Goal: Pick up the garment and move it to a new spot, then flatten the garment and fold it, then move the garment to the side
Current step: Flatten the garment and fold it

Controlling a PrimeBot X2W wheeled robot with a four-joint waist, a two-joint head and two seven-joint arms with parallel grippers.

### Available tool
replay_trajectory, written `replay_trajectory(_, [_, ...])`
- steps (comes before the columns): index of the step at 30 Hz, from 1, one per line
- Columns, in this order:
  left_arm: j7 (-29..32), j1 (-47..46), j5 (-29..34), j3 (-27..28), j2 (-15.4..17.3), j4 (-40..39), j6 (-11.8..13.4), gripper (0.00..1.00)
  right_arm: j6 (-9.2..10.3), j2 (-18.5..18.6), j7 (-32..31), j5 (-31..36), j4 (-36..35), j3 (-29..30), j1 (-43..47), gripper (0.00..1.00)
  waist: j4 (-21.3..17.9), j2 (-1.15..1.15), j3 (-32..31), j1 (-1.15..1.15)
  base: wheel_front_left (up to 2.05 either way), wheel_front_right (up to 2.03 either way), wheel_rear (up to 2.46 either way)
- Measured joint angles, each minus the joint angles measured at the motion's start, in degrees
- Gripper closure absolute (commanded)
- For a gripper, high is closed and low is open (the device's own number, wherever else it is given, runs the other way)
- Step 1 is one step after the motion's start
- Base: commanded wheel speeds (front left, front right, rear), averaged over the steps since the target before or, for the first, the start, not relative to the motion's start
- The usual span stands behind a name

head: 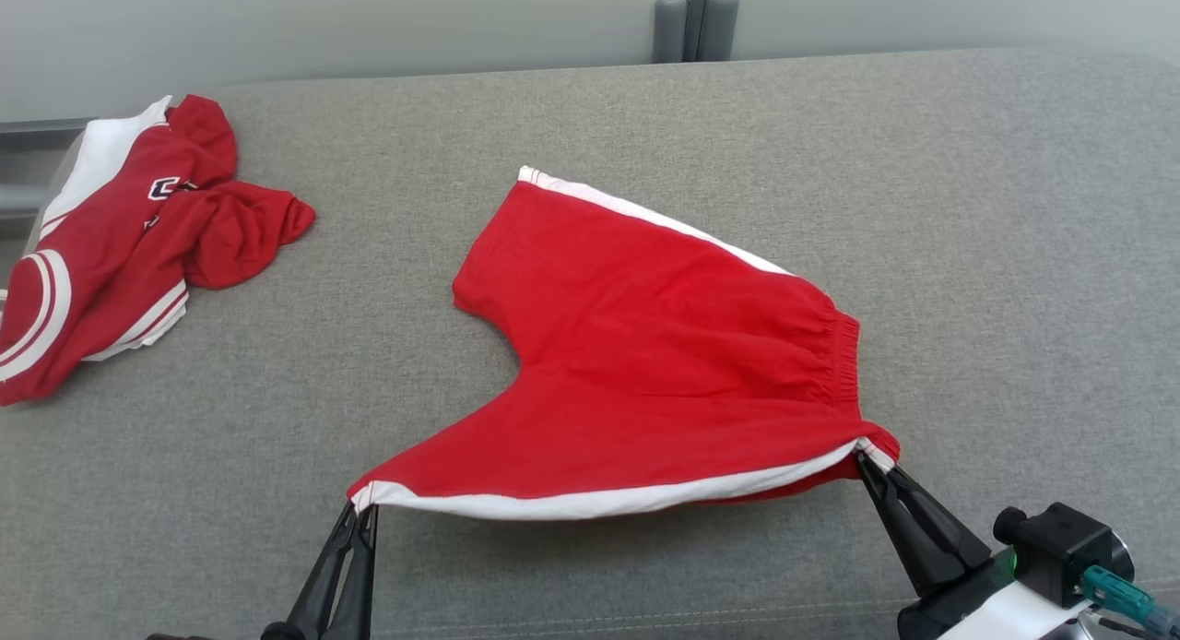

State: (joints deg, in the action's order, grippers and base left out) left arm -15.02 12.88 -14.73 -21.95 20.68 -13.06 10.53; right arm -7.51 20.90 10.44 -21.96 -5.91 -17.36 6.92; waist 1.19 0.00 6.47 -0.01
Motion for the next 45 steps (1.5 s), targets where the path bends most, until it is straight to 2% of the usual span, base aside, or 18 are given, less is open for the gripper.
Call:
replay_trajectory(6, [0.0,0.3,-0.4,0.7,-0.6,0.8,-1.5,1.00,0.00,-1.0,-1.5,-0.7,-1.5,-0.5,0.3,1.00,-1.0,0.00,-0.4,0.00,0.00,0.00,0.00])
replay_trajectory(12, [0.0,-2.0,-2.6,1.5,-1.6,6.6,-4.2,1.00,0.00,-1.1,-2.5,-2.2,4.2,-2.8,-0.9,1.00,-1.9,0.00,-0.7,0.00,0.00,0.00,0.00])
replay_trajectory(19, [0.0,-9.1,-3.2,2.4,-1.6,15.5,-7.3,1.00,0.00,-0.7,-2.3,-4.0,10.2,-6.1,-5.5,1.00,-2.4,0.00,0.0,0.00,0.00,0.00,0.00])
replay_trajectory(26, [0.5,-20.6,-2.9,1.2,-2.2,23.4,-10.9,1.00,0.00,-1.7,-1.3,-9.3,12.7,-6.3,-10.6,1.00,-2.9,0.00,2.1,0.00,0.00,0.00,0.00])
replay_trajectory(33, [3.3,-35.3,-1.5,-0.7,-2.3,33.2,-14.6,1.00,0.01,-3.6,-4.1,-13.3,14.3,-6.3,-17.0,1.00,-4.2,0.00,5.5,0.00,0.00,0.00,0.00])
replay_trajectory(40, [5.6,-49.3,0.0,-2.9,-1.8,43.2,-16.7,1.00,0.01,-6.8,-5.1,-13.7,16.7,-4.9,-23.7,1.00,-6.5,0.00,10.0,0.01,0.00,0.00,0.00])
replay_trajectory(45, [7.8,-58.2,-0.3,-5.4,-2.7,52.4,-17.6,1.00,0.01,-9.7,-5.8,-13.9,20.1,-4.7,-29.1,1.00,-8.7,0.00,13.8,0.01,0.00,0.00,0.00])
